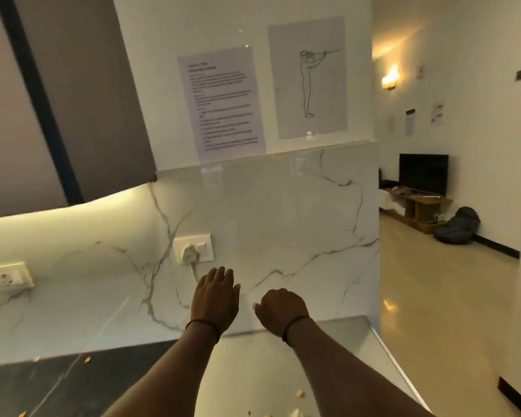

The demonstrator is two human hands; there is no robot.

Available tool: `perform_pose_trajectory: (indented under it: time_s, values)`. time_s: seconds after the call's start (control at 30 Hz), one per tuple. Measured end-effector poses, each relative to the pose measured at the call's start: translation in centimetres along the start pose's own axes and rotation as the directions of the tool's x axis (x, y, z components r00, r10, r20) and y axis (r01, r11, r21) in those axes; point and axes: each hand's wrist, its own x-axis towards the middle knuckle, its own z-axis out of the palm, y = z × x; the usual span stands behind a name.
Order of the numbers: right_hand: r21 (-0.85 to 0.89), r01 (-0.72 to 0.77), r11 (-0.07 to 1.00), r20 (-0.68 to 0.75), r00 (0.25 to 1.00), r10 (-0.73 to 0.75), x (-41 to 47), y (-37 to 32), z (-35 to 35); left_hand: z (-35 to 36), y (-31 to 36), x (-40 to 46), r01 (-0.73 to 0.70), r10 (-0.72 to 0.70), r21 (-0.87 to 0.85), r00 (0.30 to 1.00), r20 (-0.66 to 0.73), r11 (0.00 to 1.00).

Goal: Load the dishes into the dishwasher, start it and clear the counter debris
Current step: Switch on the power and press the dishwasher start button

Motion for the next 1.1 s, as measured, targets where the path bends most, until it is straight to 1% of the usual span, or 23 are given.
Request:
perform_pose_trajectory:
  time_s: [0.13, 0.23, 0.3, 0.47, 0.57, 0.67, 0.77, 0.87, 0.97, 1.1]
  values:
    - [0.042, 0.026, 0.999, -0.117, 0.993, -0.021, 4.9, -1.0, -1.4, 1.3, -1.8, 5.2, 0.019, -0.016, -0.031, 0.996, 0.085, 0.999]
    - [-0.011, 0.121, 0.993, -0.162, 0.979, -0.121, 8.5, -2.6, -1.7, 2.8, -3.8, 7.1, 0.051, -0.049, -0.011, 0.989, 0.141, 0.999]
    - [-0.029, 0.155, 0.988, -0.15, 0.976, -0.157, 10.4, -3.7, -1.5, 3.8, -5.3, 7.8, 0.058, -0.057, 0.002, 0.985, 0.163, 0.998]
    - [-0.095, 0.183, 0.979, -0.038, 0.982, -0.187, 15.1, -6.0, -0.2, 5.9, -7.9, 10.6, 0.086, -0.077, -0.028, 0.969, 0.233, 0.996]
    - [-0.159, 0.216, 0.963, -0.02, 0.975, -0.222, 17.9, -7.5, 1.0, 7.9, -9.2, 12.0, 0.124, -0.112, -0.031, 0.959, 0.259, 0.992]
    - [-0.193, 0.234, 0.953, -0.03, 0.969, -0.244, 20.1, -7.9, 2.3, 9.6, -9.6, 12.9, 0.105, -0.096, -0.015, 0.956, 0.276, 0.994]
    - [-0.216, 0.257, 0.942, -0.056, 0.96, -0.274, 22.4, -8.1, 3.2, 11.3, -10.1, 13.7, 0.064, -0.066, 0.016, 0.97, 0.235, 0.998]
    - [-0.218, 0.283, 0.934, -0.067, 0.95, -0.304, 24.2, -8.2, 4.0, 12.7, -10.2, 13.8, 0.068, -0.073, 0.032, 0.982, 0.175, 0.997]
    - [-0.205, 0.292, 0.934, -0.113, 0.941, -0.319, 25.1, -8.1, 5.3, 13.4, -10.3, 14.4, 0.09, -0.095, 0.042, 0.987, 0.131, 0.995]
    - [-0.204, 0.32, 0.925, -0.093, 0.935, -0.343, 25.2, -8.1, 6.5, 14.3, -10.3, 13.8, 0.138, -0.147, 0.069, 0.979, 0.143, 0.988]
